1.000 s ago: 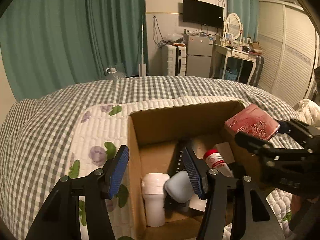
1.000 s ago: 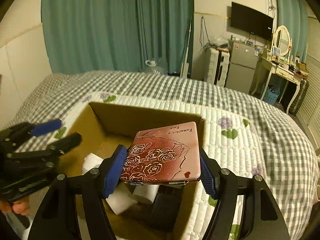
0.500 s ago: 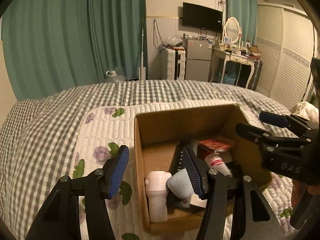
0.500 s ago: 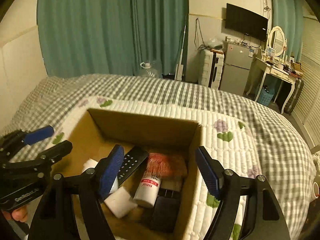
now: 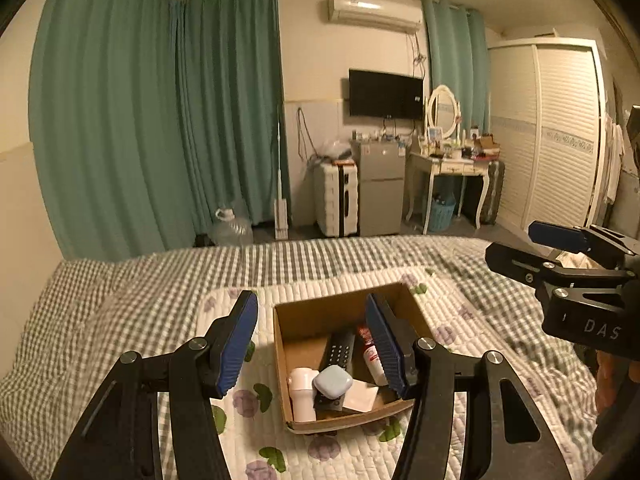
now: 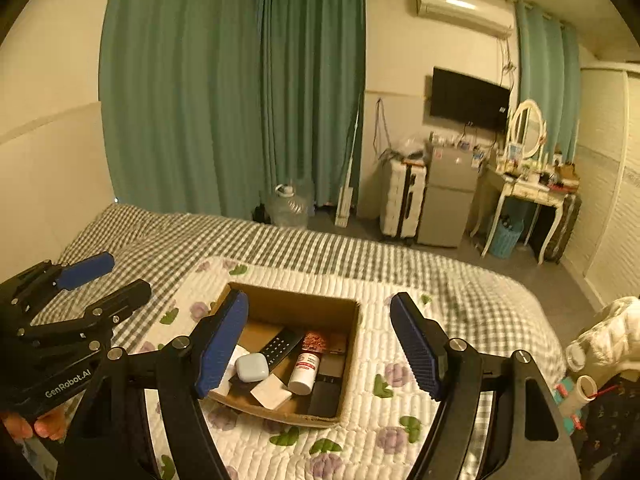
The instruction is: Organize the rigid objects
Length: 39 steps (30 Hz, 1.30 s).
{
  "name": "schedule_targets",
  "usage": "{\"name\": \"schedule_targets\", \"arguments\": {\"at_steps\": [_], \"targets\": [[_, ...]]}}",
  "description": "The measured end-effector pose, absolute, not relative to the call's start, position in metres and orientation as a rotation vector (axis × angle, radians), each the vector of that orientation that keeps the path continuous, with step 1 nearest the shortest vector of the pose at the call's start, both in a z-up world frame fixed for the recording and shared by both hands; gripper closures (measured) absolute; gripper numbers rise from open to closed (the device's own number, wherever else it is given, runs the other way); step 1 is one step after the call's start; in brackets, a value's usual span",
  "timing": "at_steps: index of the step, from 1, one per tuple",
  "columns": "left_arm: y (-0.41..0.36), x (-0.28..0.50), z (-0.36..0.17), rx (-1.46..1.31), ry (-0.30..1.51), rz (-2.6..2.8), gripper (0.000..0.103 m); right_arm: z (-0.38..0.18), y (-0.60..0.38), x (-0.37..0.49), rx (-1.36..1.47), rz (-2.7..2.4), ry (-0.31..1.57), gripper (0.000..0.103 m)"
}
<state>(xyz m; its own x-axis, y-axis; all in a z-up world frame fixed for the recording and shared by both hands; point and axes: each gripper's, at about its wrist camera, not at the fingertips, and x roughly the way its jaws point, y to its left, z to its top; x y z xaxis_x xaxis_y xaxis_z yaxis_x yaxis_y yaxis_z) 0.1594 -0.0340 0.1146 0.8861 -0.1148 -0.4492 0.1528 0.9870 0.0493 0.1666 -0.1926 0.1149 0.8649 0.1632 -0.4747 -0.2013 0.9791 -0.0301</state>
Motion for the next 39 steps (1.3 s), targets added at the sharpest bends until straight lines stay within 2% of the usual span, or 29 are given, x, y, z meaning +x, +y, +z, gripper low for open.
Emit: {"name": "schedule_targets", "arguments": {"at_steps": [3,6,9,11,14,16,25,34,39], "targets": [[-0.031,0.139,0.128,0.080,0.417,-0.138,0.044,0.132,-0.195,0.142,-0.081,0.192,0.443,0.029],[-0.027,0.123,0.132,0.075,0.382,-0.134,0.035,0.139,-0.197,0.121,-0.079,0.183,0.417,0.028],[-0.022,0.108,0.128,0.072,0.352,-0.127,0.028,0.135,-0.202,0.105,-0.065,0.174,0.386,0.017],[-0.019,0.100,0.119,0.071,0.338,-0.110,0.018,0.124,-0.205,0.094,-0.051,0.168,0.355,0.010],[-0.014,0.098,0.102,0.058,0.315,-0.075,0.009,0.103,-0.210,0.089,-0.024,0.128,0.305,0.000],[-0.014,0.101,0.088,0.069,0.298,-0.044,0.005,0.088,-0.211,0.093,-0.026,0.115,0.281,0.000],[-0.016,0.114,0.043,0.105,0.256,-0.026,0.001,0.024,-0.210,0.120,-0.010,0.095,0.304,0.000],[-0.009,0.119,0.004,0.071,0.281,-0.017,0.000,-0.013,-0.207,0.119,-0.028,0.073,0.296,0.000],[-0.006,0.118,-0.001,0.063,0.293,-0.016,0.000,-0.024,-0.206,0.123,-0.016,0.072,0.323,0.000]]}}
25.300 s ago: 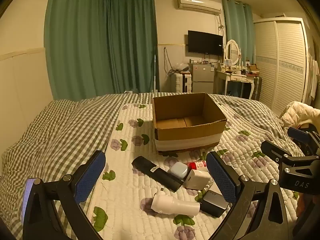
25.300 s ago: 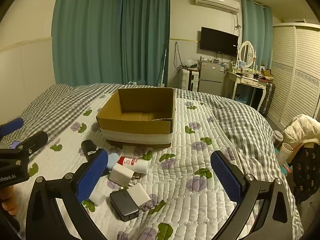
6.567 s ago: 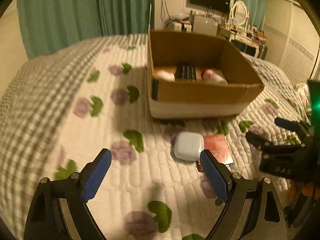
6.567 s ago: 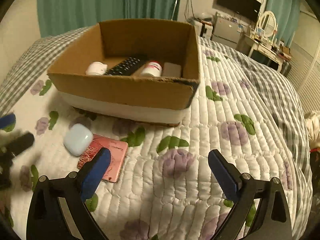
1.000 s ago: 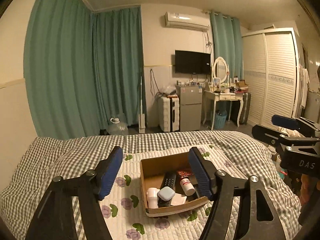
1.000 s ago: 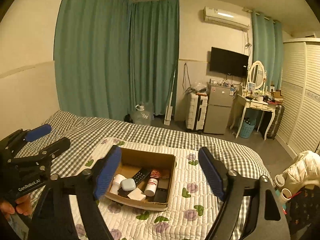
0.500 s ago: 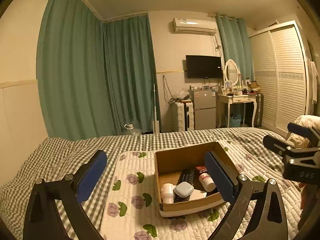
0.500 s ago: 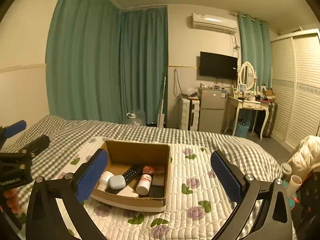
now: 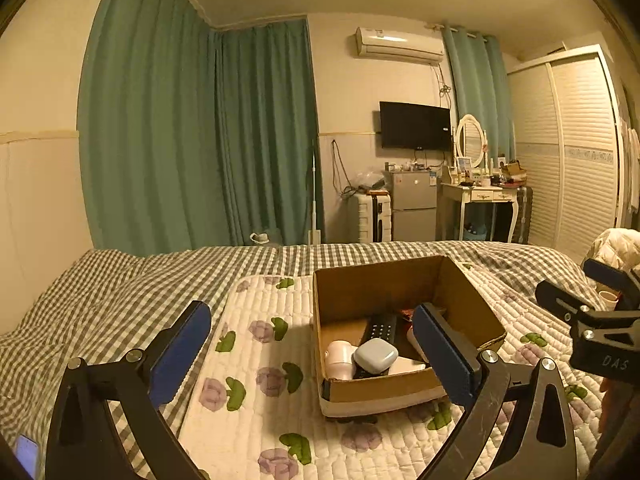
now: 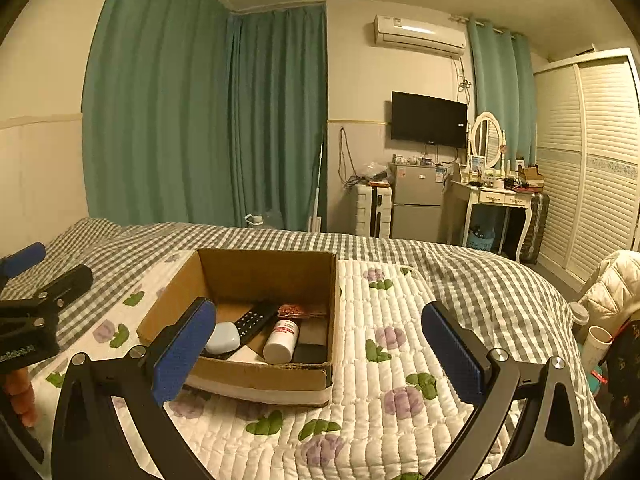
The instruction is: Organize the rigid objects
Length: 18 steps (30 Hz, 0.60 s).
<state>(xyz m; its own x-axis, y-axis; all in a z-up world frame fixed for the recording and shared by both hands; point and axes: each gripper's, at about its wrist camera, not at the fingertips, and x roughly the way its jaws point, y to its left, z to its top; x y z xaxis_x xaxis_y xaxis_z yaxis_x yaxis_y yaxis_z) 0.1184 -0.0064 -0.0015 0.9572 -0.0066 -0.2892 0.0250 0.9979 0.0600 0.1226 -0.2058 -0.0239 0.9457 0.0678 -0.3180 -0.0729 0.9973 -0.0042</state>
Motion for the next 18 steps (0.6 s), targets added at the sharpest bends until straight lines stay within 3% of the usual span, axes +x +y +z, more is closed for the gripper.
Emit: {"name": "schedule_targets", "arguments": {"at_steps": [18], "targets": [[-0.0022,0.1200,-0.0057,0.039,0.323,-0.023,0.000,-0.0280,-0.2055,0.1253,-0.021,0.044,0.338,0.000]]}}
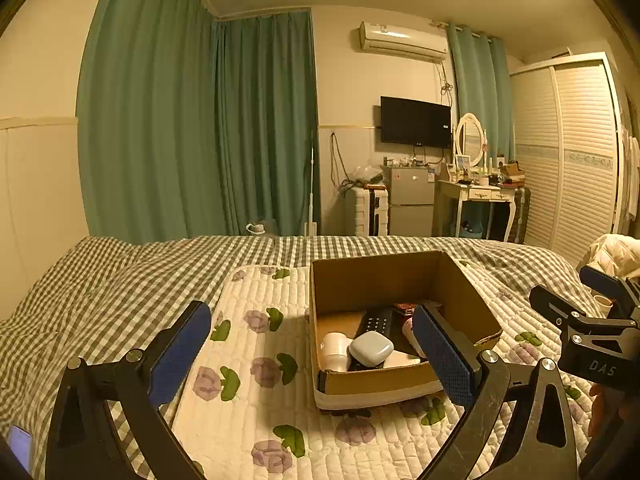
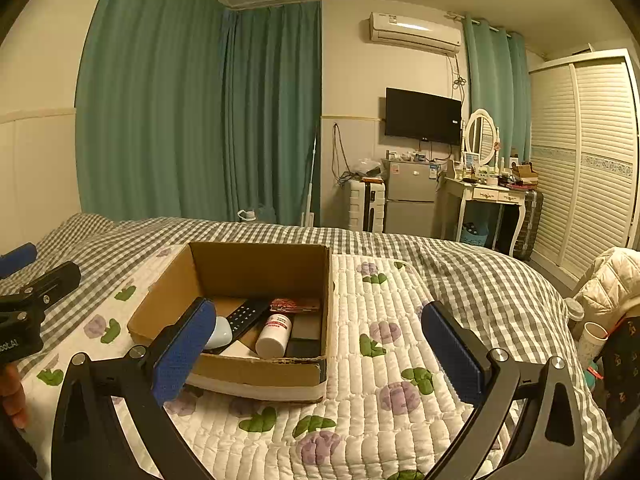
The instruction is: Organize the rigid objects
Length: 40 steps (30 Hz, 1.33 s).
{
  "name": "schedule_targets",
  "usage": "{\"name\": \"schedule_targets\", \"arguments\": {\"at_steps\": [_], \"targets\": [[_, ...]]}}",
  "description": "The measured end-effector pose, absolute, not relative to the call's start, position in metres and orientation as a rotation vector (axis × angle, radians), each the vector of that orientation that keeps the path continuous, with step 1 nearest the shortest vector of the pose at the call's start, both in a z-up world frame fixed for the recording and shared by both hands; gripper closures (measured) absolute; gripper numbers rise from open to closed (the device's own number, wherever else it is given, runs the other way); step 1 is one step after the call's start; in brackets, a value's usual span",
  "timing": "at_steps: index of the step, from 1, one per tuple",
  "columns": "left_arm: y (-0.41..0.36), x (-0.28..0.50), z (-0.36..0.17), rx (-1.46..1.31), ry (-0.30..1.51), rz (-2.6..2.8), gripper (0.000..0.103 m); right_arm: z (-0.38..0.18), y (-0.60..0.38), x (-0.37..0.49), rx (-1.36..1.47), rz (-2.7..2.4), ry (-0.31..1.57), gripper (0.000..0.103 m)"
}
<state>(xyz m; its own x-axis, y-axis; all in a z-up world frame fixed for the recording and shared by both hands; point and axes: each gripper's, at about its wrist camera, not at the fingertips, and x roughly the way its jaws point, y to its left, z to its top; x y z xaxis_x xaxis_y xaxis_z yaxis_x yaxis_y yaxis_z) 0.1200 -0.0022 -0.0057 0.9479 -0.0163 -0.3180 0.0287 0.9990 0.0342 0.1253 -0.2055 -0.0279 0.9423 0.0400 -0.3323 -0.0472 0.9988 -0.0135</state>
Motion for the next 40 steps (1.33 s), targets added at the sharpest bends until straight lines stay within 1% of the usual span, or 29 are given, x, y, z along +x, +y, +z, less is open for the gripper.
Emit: {"name": "schedule_targets", "arguments": {"at_steps": [29,40], "targets": [[-0.005,0.126,-0.011,0.064,0.359,-0.017,0.000,-0.036,-0.201,0.132,-0.019,0.038,0.366,0.000],[-0.006,0.121,-0.012,0.071,0.337,-0.021,0.000,-0.038,-0.202,0.132,-0.022,0.032,0.382,0.000]]}}
